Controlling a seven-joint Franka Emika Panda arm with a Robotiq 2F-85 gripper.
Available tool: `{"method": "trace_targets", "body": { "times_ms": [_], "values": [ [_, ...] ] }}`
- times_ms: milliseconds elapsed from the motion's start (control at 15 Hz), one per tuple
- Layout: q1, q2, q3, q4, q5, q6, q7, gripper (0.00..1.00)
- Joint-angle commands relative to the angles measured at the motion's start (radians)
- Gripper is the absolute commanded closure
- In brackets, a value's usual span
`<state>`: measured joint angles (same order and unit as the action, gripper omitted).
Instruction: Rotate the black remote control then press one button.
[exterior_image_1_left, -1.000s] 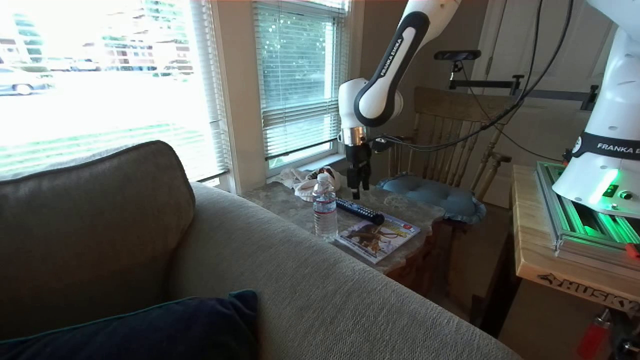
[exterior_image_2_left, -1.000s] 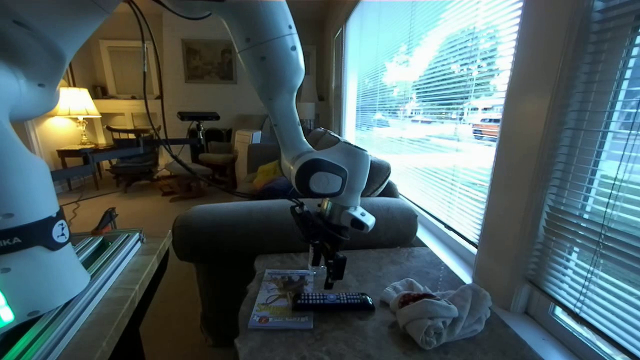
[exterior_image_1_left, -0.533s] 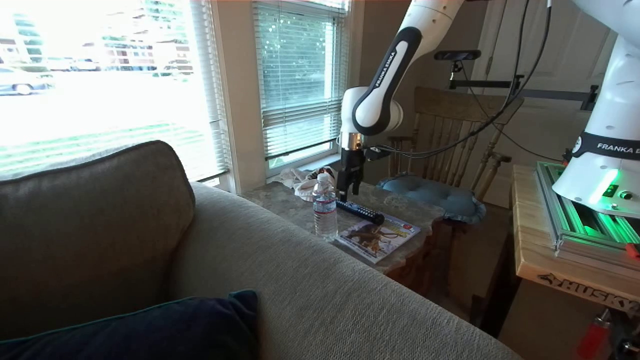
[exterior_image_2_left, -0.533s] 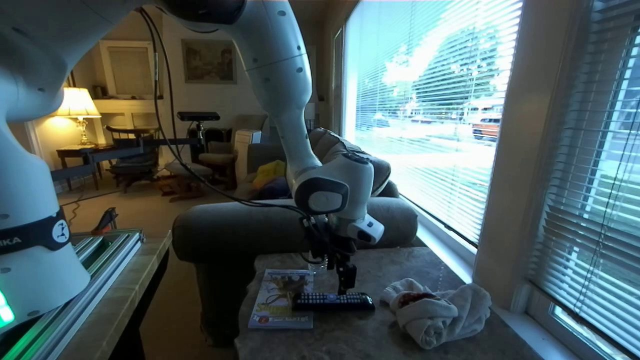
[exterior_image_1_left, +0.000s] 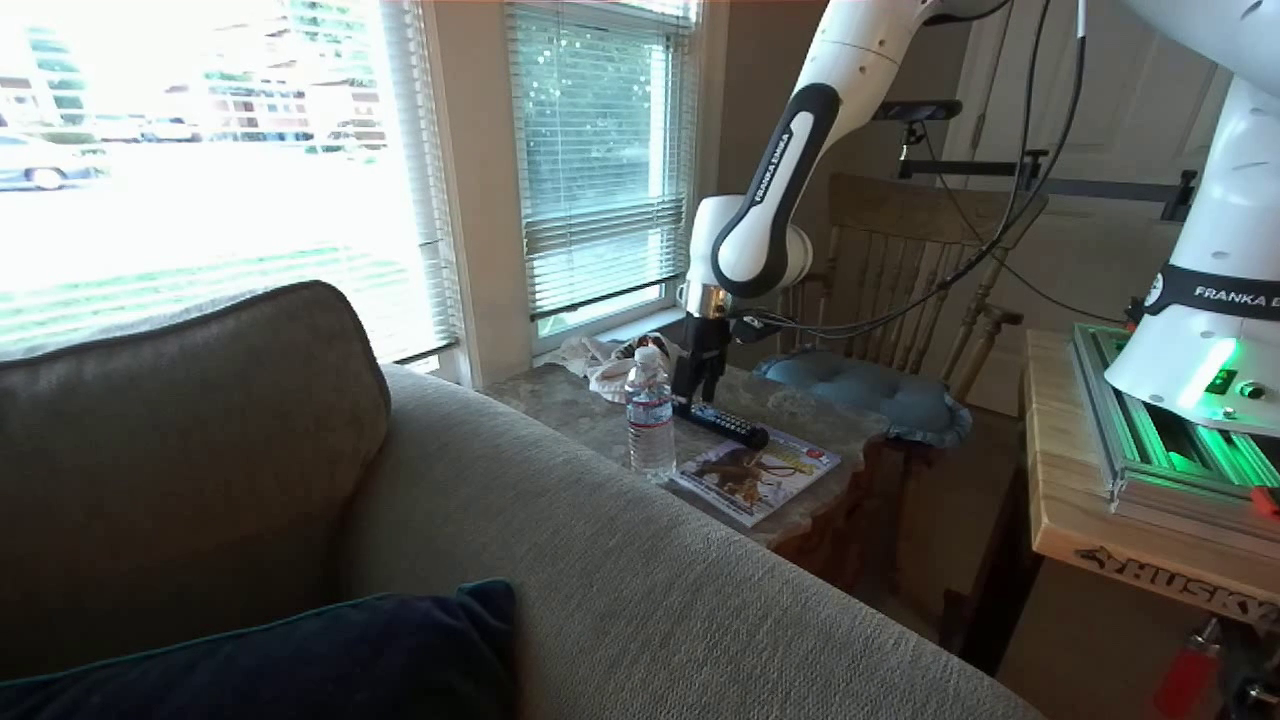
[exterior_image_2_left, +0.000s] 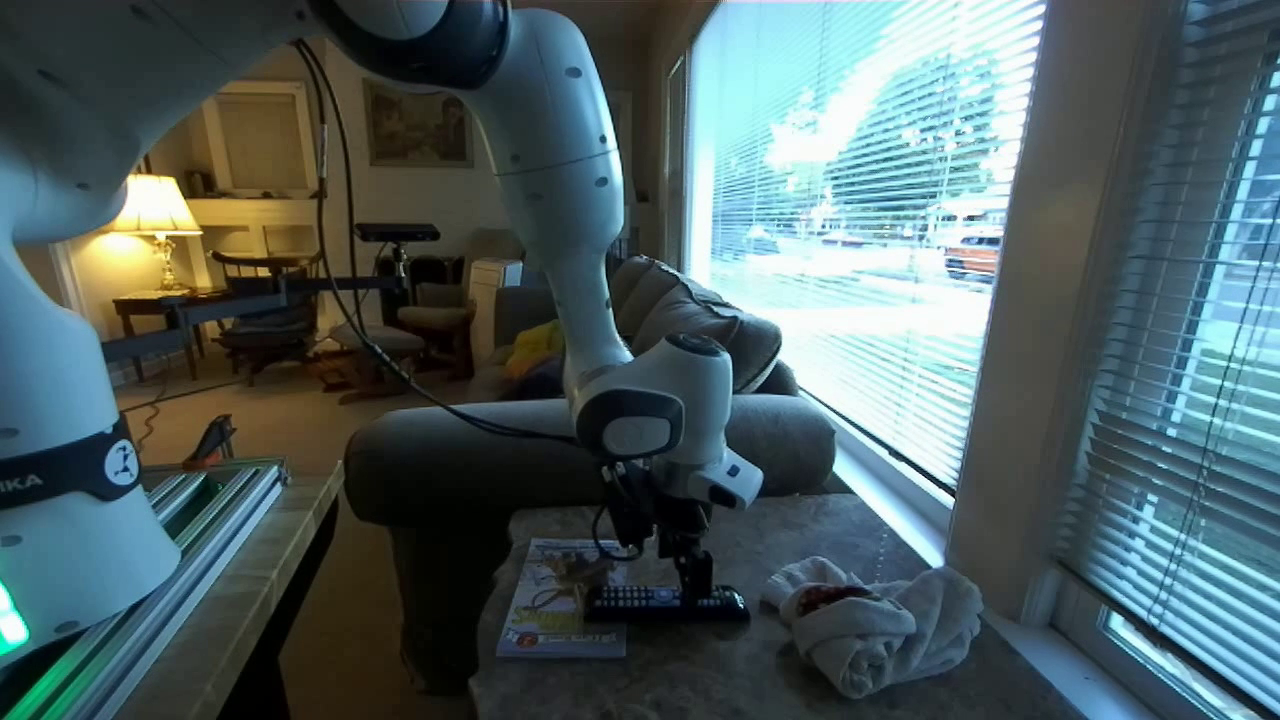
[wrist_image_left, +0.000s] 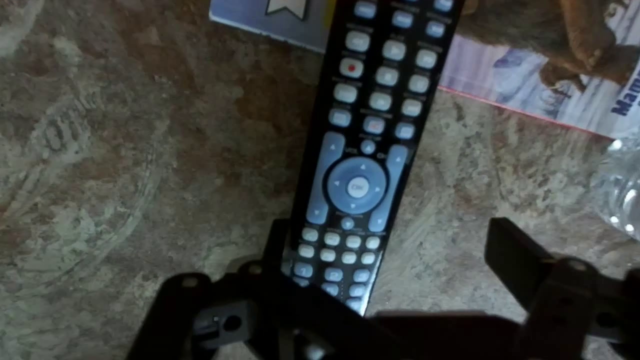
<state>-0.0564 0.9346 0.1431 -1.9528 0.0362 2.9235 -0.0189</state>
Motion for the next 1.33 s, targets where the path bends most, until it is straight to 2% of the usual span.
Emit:
{"method": "trace_targets", "body": {
  "times_ms": [0,467,533,600,667,800,867,1267],
  "values": [
    [0.023,0.023,-0.020,0.020,0.001,0.021,-0.004,0.00],
    [0.048,0.011,-0.051,0.013,-0.004,0.006,0.005,0.00],
    [0.051,0.016,-0.054,0.016,-0.005,0.008,0.004,0.25],
    [0.059,0.019,-0.060,0.017,-0.003,0.023,0.011,0.28],
    [0.037,0.009,-0.044,0.006,0.002,0.005,-0.001,0.09],
    [0.043,0.009,-0.050,0.007,0.001,0.006,0.000,0.25],
    [0.045,0.009,-0.052,0.007,0.001,0.006,0.000,0.27],
    [0.047,0.009,-0.053,0.007,0.000,0.008,0.000,0.27]
  ]
}}
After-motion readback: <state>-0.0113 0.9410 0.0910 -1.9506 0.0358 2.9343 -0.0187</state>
